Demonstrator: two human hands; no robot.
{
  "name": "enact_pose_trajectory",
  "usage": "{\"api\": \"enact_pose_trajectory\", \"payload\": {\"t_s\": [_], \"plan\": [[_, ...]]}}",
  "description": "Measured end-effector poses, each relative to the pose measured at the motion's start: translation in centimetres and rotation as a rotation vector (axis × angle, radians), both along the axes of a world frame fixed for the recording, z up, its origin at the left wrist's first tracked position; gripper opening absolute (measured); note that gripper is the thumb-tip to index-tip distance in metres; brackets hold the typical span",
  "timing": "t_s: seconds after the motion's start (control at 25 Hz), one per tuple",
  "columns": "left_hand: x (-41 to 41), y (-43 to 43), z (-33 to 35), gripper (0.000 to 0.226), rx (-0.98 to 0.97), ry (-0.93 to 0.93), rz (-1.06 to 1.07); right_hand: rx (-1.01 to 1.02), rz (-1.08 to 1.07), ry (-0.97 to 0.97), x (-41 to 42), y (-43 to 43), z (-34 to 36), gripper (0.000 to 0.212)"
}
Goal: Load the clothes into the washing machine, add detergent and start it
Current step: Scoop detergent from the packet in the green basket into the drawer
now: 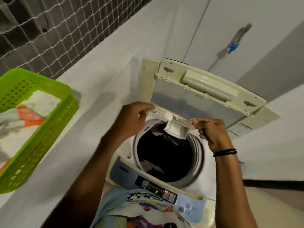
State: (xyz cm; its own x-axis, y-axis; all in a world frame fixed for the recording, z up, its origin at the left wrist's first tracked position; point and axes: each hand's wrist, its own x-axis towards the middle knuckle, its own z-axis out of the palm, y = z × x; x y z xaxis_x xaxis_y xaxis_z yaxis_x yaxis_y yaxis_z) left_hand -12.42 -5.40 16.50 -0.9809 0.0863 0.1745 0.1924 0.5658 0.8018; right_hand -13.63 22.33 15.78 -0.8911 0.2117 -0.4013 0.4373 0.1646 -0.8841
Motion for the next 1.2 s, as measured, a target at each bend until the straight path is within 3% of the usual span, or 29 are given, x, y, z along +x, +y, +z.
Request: {"api": "enact_pose_trajectory", "payload": {"t_s": [0.2, 0.36, 0.6, 0.76, 0.96, 1.2], "plan": [[-5.5, 6.7, -10.8, 0.037, 0.072, -0.442, -0.081, 0.174, -0.231, -0.076, -0.9, 4.4, -9.3, 0.011], [-7.3, 10.9, -14.2, 0.046, 0.010, -0.658, -0.031, 0.376, -0.295, -0.122, -1.4, 3.8, -14.7, 0.015], [-8.6, 13.5, -19.6, 0.038, -0.050, -0.758, 0.089, 0.566, -0.059, 0.127, -0.6, 2.0, -18.0, 0.032], [-8.5, 13.5, -21.1, 0.037, -0.025, -0.748, 0.108, 0.657, -0.041, 0.271, -0.4, 2.3, -17.9, 0.034], [-7.9, 12.9, -18.0, 0.036, 0.056, -0.722, 0.147, 0.468, -0.317, 0.085, 0.5, 2.5, -16.2, 0.019], [-6.0, 10.2, -15.2, 0.031, 0.083, -0.597, 0.204, -0.235, -0.630, -0.137, 2.5, 2.1, -13.9, 0.012]]}}
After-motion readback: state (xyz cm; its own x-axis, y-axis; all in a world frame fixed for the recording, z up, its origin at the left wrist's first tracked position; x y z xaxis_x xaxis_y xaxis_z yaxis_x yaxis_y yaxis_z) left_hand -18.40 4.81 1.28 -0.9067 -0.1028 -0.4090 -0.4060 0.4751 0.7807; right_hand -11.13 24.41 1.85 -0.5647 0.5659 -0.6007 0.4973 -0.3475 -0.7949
